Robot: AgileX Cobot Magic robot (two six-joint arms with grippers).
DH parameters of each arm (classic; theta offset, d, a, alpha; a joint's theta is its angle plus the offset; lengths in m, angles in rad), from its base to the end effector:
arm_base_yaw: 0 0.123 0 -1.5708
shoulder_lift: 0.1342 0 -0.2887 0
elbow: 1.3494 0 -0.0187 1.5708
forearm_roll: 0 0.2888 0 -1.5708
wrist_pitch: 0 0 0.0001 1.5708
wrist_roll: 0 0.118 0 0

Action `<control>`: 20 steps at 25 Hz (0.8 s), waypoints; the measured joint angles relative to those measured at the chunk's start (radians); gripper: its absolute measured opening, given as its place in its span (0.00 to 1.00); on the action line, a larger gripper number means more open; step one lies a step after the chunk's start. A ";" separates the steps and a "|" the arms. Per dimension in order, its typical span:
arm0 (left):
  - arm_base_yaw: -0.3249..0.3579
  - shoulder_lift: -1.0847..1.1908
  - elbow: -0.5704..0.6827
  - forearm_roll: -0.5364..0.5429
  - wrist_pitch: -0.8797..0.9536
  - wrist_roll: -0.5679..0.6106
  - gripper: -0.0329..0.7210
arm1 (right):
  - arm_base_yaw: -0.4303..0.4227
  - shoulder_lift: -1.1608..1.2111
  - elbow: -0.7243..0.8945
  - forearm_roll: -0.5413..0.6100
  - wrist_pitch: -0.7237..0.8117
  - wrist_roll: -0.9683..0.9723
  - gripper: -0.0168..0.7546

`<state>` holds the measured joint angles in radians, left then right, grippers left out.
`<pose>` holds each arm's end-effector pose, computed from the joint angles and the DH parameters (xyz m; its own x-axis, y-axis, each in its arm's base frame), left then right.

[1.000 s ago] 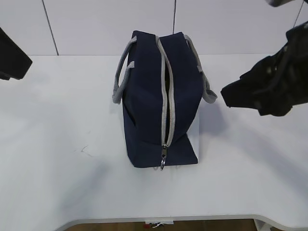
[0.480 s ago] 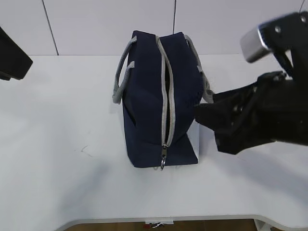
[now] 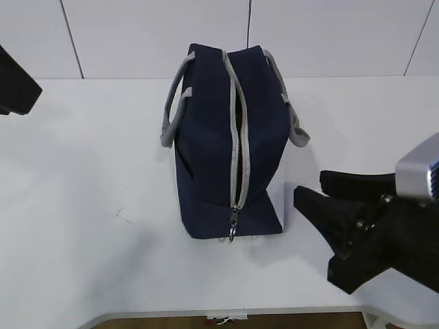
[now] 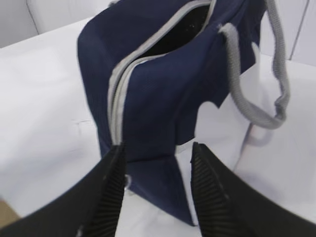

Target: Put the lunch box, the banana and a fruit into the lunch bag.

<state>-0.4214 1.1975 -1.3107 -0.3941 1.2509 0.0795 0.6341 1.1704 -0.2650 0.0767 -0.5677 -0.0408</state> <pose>0.2268 -0.1488 0.3853 -0.8073 0.3103 -0.5019 0.5132 0.7891 -0.3375 0.2037 0.1438 0.1740 -0.2141 -0.1278 -0.9684 -0.5548 0.8319 0.0129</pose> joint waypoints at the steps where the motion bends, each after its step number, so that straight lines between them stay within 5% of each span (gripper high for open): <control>1: 0.000 0.000 0.000 0.000 0.000 0.000 0.37 | 0.000 0.009 0.002 -0.033 -0.011 0.041 0.49; 9: 0.000 0.000 0.000 0.072 0.000 0.000 0.37 | 0.000 0.177 0.005 -0.358 -0.105 0.287 0.49; 20: 0.000 0.000 0.000 0.020 0.000 0.000 0.37 | 0.001 0.470 -0.015 -0.367 -0.351 0.310 0.49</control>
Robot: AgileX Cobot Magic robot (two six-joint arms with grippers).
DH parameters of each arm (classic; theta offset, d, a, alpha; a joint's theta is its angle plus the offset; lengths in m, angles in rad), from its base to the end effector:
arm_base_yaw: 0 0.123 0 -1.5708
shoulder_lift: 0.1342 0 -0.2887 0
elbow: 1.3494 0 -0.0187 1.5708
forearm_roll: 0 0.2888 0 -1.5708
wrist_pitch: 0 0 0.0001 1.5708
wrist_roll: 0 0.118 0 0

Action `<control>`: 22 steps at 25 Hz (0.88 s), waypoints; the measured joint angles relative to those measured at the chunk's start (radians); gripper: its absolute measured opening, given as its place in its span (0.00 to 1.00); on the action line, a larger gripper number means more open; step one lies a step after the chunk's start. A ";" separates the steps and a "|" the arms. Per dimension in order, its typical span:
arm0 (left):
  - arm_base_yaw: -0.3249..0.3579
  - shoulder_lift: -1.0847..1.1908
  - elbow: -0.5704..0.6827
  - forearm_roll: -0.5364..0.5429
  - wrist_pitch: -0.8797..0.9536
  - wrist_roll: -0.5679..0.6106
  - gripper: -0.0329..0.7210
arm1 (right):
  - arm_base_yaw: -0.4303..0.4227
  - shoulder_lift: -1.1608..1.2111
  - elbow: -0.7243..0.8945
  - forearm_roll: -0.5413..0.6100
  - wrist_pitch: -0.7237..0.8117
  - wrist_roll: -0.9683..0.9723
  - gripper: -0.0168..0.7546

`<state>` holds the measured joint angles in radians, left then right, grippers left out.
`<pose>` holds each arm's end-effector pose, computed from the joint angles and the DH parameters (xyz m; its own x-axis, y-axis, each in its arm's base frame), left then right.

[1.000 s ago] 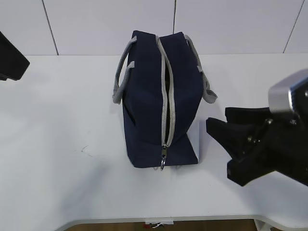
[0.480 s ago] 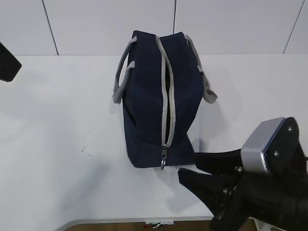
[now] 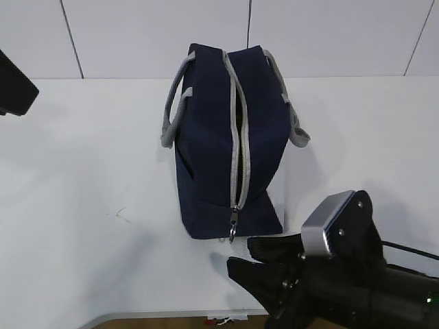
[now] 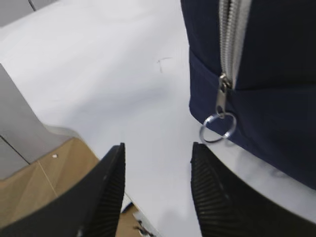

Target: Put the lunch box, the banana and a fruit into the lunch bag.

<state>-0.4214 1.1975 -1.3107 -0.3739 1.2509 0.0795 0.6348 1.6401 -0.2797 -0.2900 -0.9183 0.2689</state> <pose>0.2278 -0.1470 0.3845 -0.8045 0.3162 -0.5028 0.5126 0.7971 -0.3190 0.1997 0.1804 0.0929 -0.3611 -0.1577 -0.9191 -0.7182 0.6756 0.1663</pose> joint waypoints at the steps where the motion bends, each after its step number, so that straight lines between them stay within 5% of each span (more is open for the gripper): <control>1: 0.000 0.000 0.000 -0.001 0.000 0.000 0.37 | 0.000 0.036 -0.007 0.000 -0.042 0.000 0.49; 10: 0.000 0.000 0.000 -0.002 0.000 0.000 0.37 | 0.000 0.166 -0.065 0.081 -0.106 0.002 0.49; 22: 0.000 0.000 0.000 -0.001 0.002 0.000 0.37 | 0.000 0.175 -0.153 0.103 0.080 0.002 0.49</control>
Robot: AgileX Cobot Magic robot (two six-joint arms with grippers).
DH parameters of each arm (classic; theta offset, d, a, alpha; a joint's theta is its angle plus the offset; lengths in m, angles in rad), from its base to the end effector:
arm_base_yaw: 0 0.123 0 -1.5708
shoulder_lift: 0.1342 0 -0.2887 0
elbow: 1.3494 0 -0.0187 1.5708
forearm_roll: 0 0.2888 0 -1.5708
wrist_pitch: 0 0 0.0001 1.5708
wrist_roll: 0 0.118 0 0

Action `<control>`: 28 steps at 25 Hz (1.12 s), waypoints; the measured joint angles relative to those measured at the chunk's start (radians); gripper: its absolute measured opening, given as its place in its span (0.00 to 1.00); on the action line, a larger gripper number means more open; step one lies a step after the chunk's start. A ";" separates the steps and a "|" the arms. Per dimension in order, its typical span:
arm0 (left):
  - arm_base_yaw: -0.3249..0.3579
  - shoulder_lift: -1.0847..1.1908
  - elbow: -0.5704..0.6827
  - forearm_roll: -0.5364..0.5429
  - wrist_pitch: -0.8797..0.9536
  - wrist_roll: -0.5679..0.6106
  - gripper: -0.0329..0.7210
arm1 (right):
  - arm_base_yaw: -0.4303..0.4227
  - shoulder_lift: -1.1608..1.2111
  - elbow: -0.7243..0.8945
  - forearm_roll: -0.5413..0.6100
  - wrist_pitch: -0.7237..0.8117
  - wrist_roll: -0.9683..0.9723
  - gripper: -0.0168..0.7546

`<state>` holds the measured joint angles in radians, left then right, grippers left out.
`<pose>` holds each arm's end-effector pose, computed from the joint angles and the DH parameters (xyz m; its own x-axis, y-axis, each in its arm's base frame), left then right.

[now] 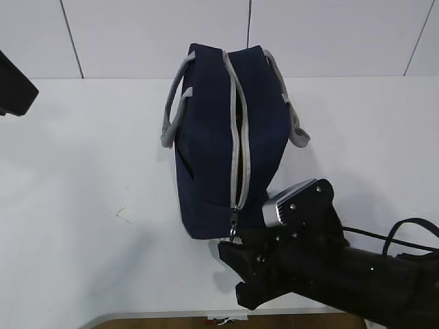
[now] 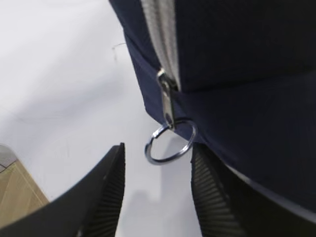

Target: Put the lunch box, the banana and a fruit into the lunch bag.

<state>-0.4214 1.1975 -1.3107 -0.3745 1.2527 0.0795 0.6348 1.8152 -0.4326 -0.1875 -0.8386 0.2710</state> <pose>0.2276 -0.1470 0.3844 -0.8051 0.3169 -0.5013 0.5127 0.7968 -0.3197 0.2380 0.1956 0.0659 -0.4569 -0.1590 -0.8752 -0.6277 0.7548 0.1906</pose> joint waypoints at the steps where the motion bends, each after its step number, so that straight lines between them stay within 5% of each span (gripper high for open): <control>1: 0.000 0.000 0.000 0.000 0.000 0.000 0.37 | 0.000 0.000 -0.007 0.000 0.008 0.000 0.49; 15: 0.000 0.000 0.000 0.000 0.000 0.000 0.37 | 0.002 0.000 -0.032 0.005 0.022 0.000 0.49; 22: 0.000 0.000 0.000 0.000 0.000 0.000 0.37 | 0.002 0.000 -0.032 0.010 0.046 0.002 0.35; 28: 0.000 0.000 0.000 0.000 0.000 0.000 0.37 | 0.002 0.000 -0.032 0.042 0.060 0.006 0.33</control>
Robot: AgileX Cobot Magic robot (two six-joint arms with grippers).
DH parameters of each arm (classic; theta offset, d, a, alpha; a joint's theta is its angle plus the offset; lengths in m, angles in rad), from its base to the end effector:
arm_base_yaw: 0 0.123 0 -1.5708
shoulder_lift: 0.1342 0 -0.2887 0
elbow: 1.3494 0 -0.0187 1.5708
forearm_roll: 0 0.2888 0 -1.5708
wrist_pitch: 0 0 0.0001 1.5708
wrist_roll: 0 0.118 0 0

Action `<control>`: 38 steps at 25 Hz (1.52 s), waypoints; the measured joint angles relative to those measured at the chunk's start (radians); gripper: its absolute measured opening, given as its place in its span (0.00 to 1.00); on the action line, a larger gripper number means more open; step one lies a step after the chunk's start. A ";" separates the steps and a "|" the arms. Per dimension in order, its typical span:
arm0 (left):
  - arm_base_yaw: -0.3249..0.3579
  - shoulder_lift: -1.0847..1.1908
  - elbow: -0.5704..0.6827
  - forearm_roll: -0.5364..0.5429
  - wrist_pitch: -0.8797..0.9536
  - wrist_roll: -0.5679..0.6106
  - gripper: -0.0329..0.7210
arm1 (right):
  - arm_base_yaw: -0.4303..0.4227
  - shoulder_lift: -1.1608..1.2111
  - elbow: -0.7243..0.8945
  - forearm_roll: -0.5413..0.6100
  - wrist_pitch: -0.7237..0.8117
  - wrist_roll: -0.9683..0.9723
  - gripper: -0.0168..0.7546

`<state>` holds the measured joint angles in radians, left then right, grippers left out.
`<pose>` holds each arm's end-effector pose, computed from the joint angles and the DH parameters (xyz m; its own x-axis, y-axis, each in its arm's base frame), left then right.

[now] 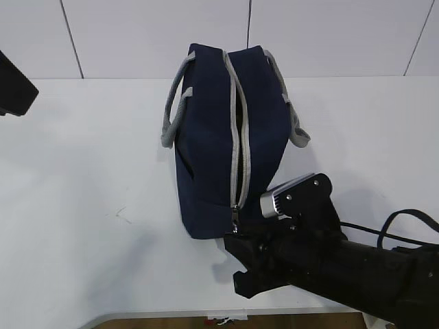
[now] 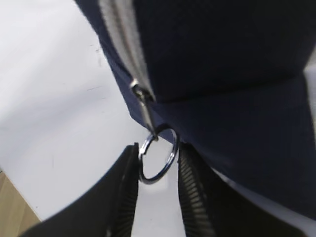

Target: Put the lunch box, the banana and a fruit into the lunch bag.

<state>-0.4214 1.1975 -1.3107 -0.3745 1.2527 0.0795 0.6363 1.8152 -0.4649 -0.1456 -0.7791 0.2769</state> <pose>0.2276 -0.1470 0.3844 -0.8051 0.3169 -0.5013 0.5127 0.7968 -0.3197 0.2467 0.1972 0.0664 -0.4866 -0.1467 -0.8612 -0.5885 0.7836 0.1991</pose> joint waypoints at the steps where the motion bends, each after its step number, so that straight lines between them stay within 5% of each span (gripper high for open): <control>1: 0.000 0.000 0.000 0.000 0.000 0.000 0.37 | 0.000 0.000 0.000 0.002 0.000 0.000 0.33; 12: 0.000 0.000 0.000 0.000 0.000 0.000 0.37 | 0.000 0.000 0.000 0.020 0.001 0.038 0.33; 20: 0.000 0.000 0.000 0.000 0.000 0.000 0.37 | 0.000 0.000 0.000 0.024 -0.010 0.039 0.11; 38: 0.000 0.000 0.000 0.002 0.000 0.000 0.37 | 0.000 -0.053 0.000 -0.040 0.009 0.114 0.04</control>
<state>-0.4214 1.1975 -1.3107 -0.3727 1.2527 0.0795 0.6363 1.7617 -0.4649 -0.1852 -0.7698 0.3905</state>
